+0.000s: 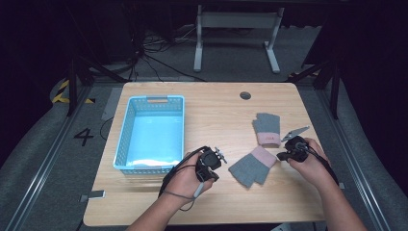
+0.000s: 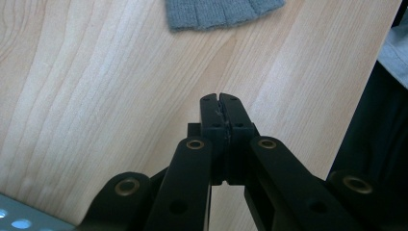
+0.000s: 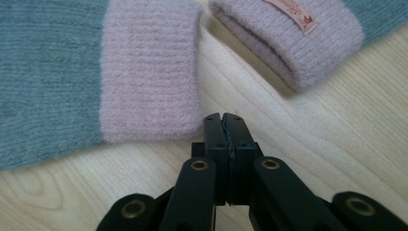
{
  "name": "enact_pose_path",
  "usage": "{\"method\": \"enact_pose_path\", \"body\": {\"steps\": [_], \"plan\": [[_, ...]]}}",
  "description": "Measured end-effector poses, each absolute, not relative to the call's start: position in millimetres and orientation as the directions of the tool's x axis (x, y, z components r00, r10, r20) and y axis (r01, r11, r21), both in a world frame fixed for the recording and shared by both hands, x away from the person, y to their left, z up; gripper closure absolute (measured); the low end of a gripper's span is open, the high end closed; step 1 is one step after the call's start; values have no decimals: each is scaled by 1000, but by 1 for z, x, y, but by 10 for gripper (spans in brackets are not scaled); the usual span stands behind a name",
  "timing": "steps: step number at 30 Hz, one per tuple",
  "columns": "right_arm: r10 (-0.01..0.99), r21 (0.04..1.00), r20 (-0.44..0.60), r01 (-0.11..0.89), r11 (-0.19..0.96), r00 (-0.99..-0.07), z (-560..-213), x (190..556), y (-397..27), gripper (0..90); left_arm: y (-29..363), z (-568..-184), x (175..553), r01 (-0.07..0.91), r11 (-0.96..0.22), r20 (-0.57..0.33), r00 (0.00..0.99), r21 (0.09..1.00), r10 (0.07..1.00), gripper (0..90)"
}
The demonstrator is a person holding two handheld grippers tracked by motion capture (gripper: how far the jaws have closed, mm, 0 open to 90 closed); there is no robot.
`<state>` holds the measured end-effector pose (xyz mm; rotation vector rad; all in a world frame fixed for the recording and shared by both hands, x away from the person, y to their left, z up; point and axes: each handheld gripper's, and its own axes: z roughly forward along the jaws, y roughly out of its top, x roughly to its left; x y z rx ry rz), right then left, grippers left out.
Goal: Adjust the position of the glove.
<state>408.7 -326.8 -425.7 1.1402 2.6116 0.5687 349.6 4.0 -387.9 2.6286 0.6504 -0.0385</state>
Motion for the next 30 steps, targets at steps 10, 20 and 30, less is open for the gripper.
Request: {"method": "enact_pose_path", "body": {"steps": [10, 20, 30], "plan": [[732, 427, -62, 645, 634, -678, -429, 411, -328, 900, 4, -387, 349, 446, -799, -125, 892, 403, 435, 899], [734, 434, -59, 645, 630, -677, -429, 412, -326, 900, 4, -387, 349, 448, -797, -128, 891, 404, 436, 899], [705, 416, -41, 629, 657, -708, -431, 406, -320, 900, 6, -386, 350, 454, -791, -133, 888, 410, 440, 898]]}}
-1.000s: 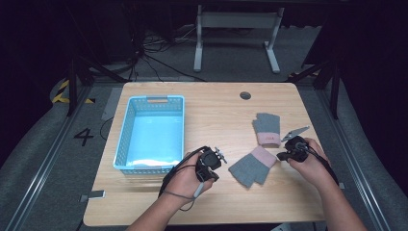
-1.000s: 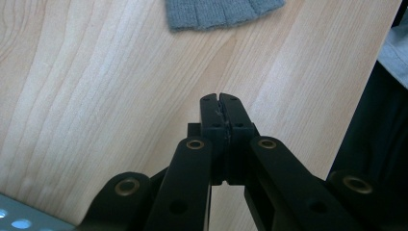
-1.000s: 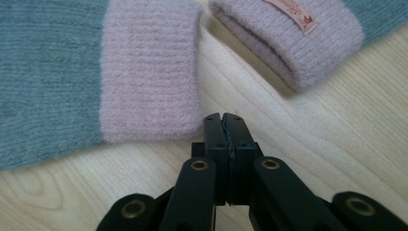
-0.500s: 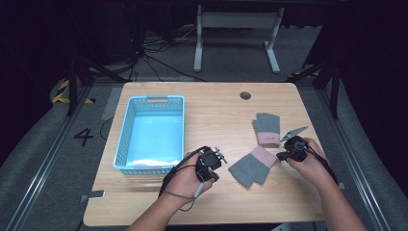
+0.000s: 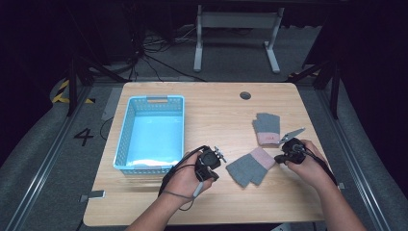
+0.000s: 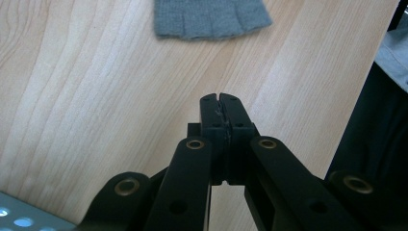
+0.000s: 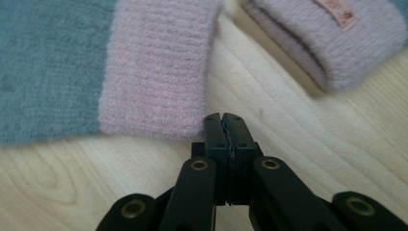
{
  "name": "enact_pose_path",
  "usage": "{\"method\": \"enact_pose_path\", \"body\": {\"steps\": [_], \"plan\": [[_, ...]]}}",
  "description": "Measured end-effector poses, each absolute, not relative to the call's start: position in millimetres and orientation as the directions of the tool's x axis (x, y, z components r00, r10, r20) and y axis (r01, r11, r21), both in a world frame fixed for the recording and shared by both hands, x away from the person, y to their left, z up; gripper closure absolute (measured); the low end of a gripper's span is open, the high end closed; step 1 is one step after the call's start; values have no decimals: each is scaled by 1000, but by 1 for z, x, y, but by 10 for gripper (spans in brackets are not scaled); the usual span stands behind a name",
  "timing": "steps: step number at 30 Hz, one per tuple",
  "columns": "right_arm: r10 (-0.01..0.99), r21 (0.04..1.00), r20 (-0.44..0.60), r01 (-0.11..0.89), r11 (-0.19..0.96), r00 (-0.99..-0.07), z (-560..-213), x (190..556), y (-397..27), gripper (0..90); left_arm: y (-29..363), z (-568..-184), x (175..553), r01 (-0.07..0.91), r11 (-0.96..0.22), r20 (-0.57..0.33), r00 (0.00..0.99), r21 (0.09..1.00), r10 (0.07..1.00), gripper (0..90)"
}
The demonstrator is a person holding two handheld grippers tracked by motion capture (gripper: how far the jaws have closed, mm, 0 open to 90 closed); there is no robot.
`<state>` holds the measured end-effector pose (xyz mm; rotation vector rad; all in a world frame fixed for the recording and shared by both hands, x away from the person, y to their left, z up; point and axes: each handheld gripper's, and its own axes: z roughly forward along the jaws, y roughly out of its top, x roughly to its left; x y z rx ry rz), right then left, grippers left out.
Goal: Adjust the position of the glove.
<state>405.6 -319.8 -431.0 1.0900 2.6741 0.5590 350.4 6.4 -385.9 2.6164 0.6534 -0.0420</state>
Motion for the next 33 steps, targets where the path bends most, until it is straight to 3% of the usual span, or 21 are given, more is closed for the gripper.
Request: {"method": "enact_pose_path", "body": {"steps": [33], "plan": [[588, 417, 2, 535, 735, -809, -427, 368, -289, 900, 13, -377, 357, 464, -769, -131, 880, 439, 456, 875]]}}
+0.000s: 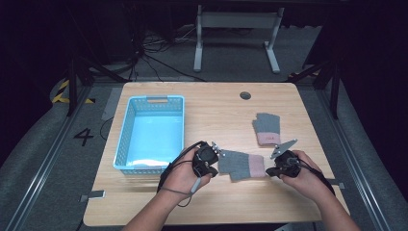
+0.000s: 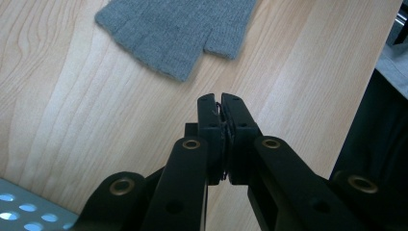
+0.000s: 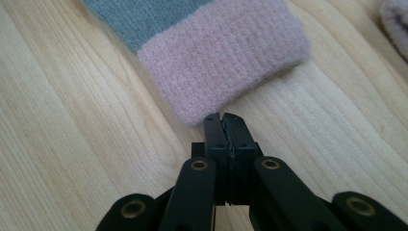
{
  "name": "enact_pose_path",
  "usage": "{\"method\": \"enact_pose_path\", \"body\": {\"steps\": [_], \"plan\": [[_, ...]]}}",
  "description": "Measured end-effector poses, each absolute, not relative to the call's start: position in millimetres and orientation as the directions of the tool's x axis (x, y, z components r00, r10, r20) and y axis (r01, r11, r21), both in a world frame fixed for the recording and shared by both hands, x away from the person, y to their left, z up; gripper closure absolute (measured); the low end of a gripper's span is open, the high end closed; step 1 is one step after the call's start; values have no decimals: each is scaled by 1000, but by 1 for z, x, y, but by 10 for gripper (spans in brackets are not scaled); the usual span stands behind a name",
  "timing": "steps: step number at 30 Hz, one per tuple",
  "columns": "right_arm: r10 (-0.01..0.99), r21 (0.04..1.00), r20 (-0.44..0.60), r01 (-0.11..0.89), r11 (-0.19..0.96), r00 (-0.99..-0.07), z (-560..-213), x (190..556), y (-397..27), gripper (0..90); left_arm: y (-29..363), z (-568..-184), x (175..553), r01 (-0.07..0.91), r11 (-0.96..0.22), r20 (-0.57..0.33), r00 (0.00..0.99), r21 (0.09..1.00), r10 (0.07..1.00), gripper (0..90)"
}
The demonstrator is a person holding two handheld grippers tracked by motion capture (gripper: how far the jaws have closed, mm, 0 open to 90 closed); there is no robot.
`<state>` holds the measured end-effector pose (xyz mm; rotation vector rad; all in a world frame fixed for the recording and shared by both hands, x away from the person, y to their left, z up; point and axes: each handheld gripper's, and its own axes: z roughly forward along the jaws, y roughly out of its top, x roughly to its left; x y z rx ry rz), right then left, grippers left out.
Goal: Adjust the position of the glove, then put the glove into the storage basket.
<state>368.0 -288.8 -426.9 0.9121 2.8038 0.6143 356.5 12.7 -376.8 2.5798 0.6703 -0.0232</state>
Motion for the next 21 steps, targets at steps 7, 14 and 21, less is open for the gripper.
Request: {"method": "enact_pose_path", "body": {"steps": [7, 14, 21], "plan": [[629, 458, -1, 559, 691, -777, -418, 366, -295, 833, 15, -375, 359, 473, -760, -132, 875, 446, 466, 820], [691, 502, 35, 611, 612, -722, -410, 363, -301, 771, 18, -369, 359, 478, -747, -128, 870, 462, 477, 770], [709, 522, 46, 623, 583, -703, -404, 363, -302, 732, 19, -368, 361, 476, -749, -127, 871, 460, 475, 748]]}}
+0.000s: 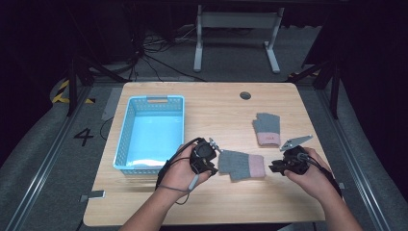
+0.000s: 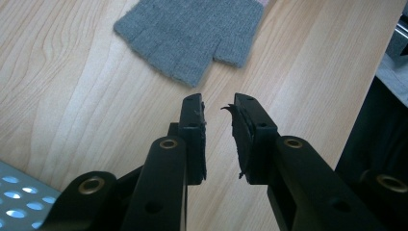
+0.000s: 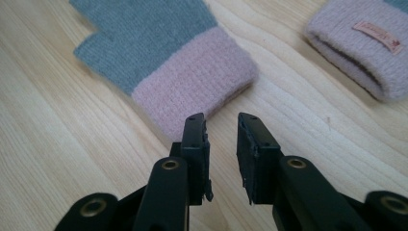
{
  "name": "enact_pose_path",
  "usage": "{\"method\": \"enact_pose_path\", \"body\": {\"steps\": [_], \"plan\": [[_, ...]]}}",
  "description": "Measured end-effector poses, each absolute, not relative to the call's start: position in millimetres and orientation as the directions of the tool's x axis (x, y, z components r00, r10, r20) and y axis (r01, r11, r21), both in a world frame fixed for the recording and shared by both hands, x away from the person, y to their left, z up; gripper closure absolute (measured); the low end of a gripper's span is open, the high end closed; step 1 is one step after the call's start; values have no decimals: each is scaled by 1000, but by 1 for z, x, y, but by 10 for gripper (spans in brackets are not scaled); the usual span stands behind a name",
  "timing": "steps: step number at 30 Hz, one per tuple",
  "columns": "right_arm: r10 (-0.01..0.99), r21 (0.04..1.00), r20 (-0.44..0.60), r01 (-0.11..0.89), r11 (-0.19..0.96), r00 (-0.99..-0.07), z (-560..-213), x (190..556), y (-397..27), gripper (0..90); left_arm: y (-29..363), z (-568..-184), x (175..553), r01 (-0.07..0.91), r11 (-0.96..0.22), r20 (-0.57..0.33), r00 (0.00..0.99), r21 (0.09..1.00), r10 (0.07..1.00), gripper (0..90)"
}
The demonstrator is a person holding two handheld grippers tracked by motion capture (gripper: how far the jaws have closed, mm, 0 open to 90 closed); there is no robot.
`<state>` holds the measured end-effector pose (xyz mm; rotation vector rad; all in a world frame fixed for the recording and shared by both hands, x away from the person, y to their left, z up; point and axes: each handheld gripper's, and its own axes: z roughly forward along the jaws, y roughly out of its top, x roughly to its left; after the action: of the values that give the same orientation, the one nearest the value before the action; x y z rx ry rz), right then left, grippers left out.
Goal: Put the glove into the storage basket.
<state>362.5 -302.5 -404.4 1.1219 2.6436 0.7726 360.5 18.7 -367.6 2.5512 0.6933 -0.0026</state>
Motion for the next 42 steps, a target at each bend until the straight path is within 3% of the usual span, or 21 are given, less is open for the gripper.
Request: {"method": "enact_pose_path", "body": {"steps": [8, 29, 33, 38, 42], "plan": [[704, 578, 42, 592, 562, -709, -398, 369, -303, 691, 20, -368, 361, 483, -751, -134, 868, 451, 478, 742], [757, 573, 1, 621, 534, -653, -385, 421, -305, 581, 32, -368, 358, 503, -736, -135, 855, 453, 502, 734], [788, 570, 10, 651, 502, -616, -385, 433, -306, 574, 35, -367, 356, 508, -733, -134, 851, 453, 507, 730], [870, 561, 88, 746, 359, -485, -387, 453, -313, 564, 37, -368, 355, 513, -728, -132, 847, 455, 515, 725], [880, 557, 95, 757, 340, -466, -389, 462, -314, 559, 38, -368, 355, 513, -730, -135, 848, 451, 513, 724]]}}
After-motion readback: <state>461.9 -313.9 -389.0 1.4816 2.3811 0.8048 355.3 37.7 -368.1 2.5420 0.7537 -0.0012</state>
